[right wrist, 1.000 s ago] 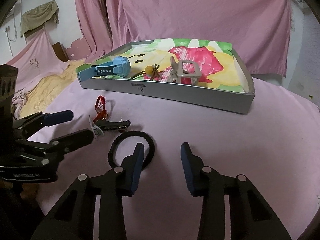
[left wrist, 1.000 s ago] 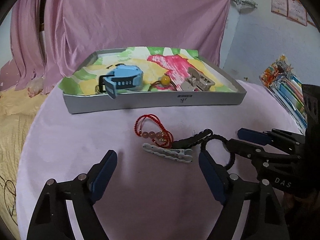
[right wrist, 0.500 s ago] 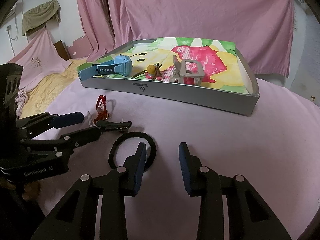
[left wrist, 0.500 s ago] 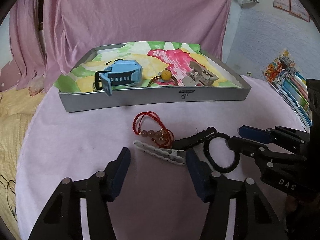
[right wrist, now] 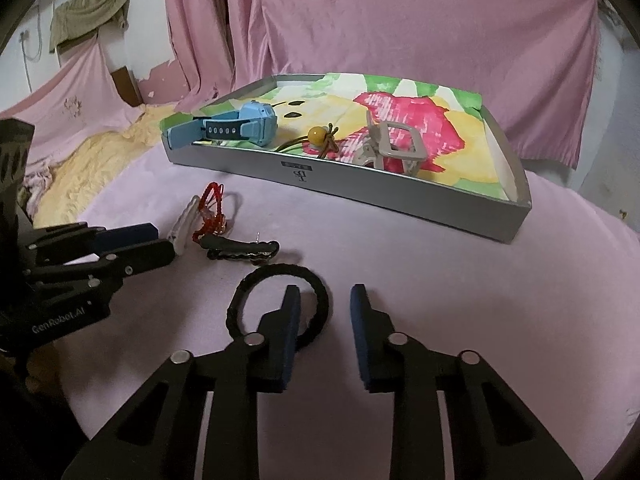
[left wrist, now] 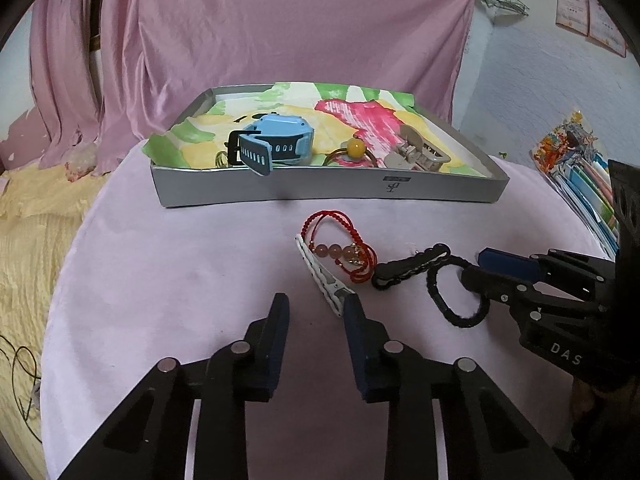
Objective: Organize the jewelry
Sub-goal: 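Lower the right tool toward the black hair tie while the left tool approaches the white hair clip, then close the right tool on the black hair tie while the left tool grasps the white hair clip, then carry the hair tie with the right tool while the left tool carries the clip over the tray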
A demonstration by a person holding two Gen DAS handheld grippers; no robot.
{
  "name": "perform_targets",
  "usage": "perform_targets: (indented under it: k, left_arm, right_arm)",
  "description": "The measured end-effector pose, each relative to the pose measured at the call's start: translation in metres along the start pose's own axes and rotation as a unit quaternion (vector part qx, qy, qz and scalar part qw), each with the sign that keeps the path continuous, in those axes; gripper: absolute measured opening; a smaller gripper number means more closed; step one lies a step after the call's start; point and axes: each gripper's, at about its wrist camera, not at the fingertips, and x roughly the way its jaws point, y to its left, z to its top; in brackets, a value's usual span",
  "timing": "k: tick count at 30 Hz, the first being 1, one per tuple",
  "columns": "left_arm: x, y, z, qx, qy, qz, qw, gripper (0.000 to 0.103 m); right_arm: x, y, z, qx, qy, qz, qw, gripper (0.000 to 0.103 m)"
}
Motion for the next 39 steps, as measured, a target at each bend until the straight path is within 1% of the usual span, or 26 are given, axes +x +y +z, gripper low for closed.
perform_targets:
  k: [2,4,5,7,9,12,15,21,27,31,35,39]
  left_arm:
    - [0.001,0.0,0.0,0.0,0.001,-0.002,1.0,0.018]
    - [0.001,0.0,0.001,0.001,0.001,-0.003,1.0,0.014]
    - [0.001,0.0,0.001,0.002,0.001,-0.005,1.0,0.009]
    - [0.002,-0.001,0.001,0.002,0.004,-0.01,0.9999,0.007]
    - [0.002,-0.001,0.0,0.003,0.004,-0.011,0.9999,0.003]
    - [-0.001,0.0,-0.002,-0.002,0.001,-0.01,0.9999,0.003]
    - [-0.008,0.001,-0.004,-0.007,-0.011,-0.012,0.9998,0.002]
    - [-0.026,0.003,-0.008,-0.012,-0.04,-0.02,0.9989,0.002]
    - [-0.038,0.003,-0.007,-0.012,-0.059,-0.017,0.998,0.002]
    - [-0.046,0.002,0.003,-0.012,-0.084,-0.023,0.9961,0.002]
    - [-0.044,-0.008,0.022,0.018,-0.103,-0.022,0.9943,0.002]
    - [-0.033,-0.012,0.045,0.034,-0.11,-0.026,0.993,0.002]
  right_arm:
    - [0.0,0.002,0.001,-0.005,0.001,-0.002,1.0,0.021]
    - [-0.001,0.002,0.001,-0.007,0.001,0.0,1.0,0.015]
    - [-0.001,0.001,0.001,-0.008,0.002,0.001,1.0,0.013]
    - [-0.001,0.001,0.001,-0.007,0.001,0.001,1.0,0.007]
    - [-0.002,0.001,0.001,-0.005,0.001,0.003,1.0,0.005]
    - [-0.003,-0.002,-0.001,0.003,-0.002,0.008,1.0,0.005]
    - [-0.008,-0.006,-0.005,0.016,-0.008,0.01,1.0,0.005]
    - [-0.022,-0.018,-0.006,0.033,-0.03,-0.002,0.999,0.005]
    - [-0.035,-0.025,-0.003,0.038,-0.052,-0.012,0.998,0.005]
    - [-0.043,-0.03,0.006,0.038,-0.074,-0.02,0.996,0.005]
    - [-0.046,-0.044,0.022,0.047,-0.099,-0.028,0.994,0.005]
    - [-0.047,-0.057,0.041,0.051,-0.121,-0.045,0.99,0.005]
